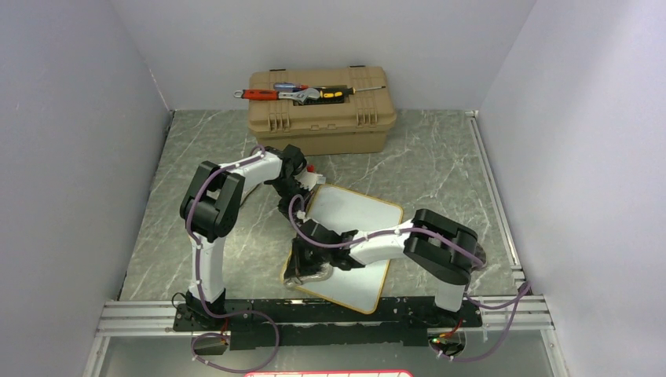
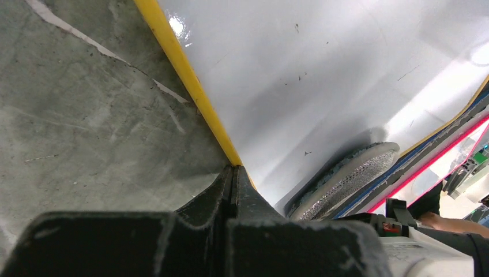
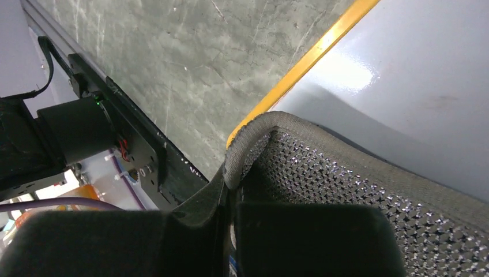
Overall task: Erase the whiteboard
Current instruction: Erase the whiteboard at the center of the board.
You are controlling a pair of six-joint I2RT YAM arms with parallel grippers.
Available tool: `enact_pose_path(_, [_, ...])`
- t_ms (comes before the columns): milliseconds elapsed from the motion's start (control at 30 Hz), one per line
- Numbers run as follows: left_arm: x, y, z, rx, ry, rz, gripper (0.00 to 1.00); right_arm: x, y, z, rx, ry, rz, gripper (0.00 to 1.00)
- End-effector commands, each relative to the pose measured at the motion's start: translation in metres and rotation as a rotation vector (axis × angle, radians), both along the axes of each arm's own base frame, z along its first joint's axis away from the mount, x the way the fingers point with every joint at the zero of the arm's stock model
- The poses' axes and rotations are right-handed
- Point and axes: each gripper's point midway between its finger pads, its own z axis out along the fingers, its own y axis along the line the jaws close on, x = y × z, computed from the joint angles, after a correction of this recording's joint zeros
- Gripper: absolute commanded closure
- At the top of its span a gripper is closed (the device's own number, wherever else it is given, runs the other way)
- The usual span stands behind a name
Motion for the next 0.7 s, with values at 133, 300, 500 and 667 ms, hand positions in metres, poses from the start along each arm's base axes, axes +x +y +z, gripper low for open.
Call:
enact_pose_path(133, [0.019,0.036,-0.058,0.180,-0.120,-0.081,0.97,-0.014,-0.121,-0.058,-0.286,-0.004,-0.142,1.00])
enact_pose_path(300, [0.025,0.042,-0.056,0.187,-0.133,-0.076,0.97,-0.044,-0.196,-0.066,-0.371,0.077,-0.265,1.00])
enact_pose_path(500, [0.029,0.042,-0.054,0.154,-0.122,-0.049,0.97,-0.059,-0.216,-0.062,-0.383,0.125,-0.281,1.00])
enact_pose_path(667, [0.028,0.042,-0.049,0.145,-0.137,-0.051,0.97,-0.050,-0.177,-0.064,-0.357,0.113,-0.186,1.00])
